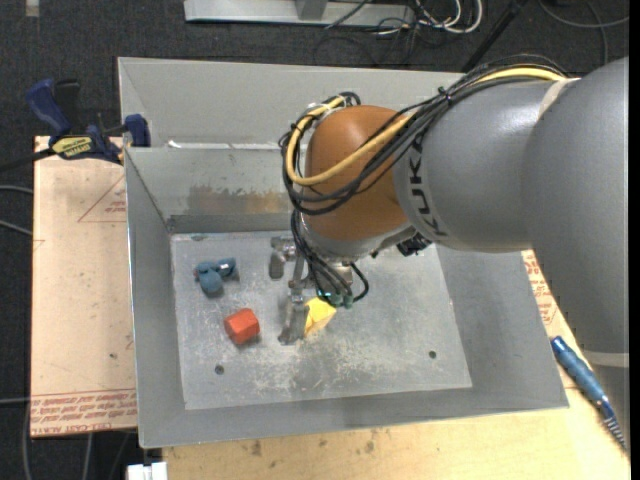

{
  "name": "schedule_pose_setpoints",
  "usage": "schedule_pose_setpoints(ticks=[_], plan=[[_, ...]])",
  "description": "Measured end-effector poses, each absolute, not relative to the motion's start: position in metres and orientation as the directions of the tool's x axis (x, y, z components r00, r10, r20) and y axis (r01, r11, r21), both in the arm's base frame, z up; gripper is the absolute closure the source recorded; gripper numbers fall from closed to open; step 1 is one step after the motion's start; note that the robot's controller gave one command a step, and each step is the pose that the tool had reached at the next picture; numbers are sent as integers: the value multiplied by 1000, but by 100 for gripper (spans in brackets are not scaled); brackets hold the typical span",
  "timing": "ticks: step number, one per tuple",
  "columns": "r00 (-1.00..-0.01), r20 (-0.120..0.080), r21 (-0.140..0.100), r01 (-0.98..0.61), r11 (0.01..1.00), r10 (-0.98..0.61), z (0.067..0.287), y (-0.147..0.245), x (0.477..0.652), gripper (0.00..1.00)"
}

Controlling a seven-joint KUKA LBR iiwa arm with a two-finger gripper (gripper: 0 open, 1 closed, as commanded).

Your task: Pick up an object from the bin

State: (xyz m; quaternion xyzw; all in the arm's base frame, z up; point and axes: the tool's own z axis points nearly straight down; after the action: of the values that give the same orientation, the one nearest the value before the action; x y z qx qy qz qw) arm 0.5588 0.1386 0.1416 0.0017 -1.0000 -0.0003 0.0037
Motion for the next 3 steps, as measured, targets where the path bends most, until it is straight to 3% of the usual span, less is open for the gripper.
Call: schedule_pose_setpoints(ticks=[1,2,3], plan=[[-928,3,3,-373,928,-373,75,203,559,0],[-885,2,-3,-466,885,-466,80,91,560,0],[-882,-1,2,-472,882,-472,80,96,560,100]])
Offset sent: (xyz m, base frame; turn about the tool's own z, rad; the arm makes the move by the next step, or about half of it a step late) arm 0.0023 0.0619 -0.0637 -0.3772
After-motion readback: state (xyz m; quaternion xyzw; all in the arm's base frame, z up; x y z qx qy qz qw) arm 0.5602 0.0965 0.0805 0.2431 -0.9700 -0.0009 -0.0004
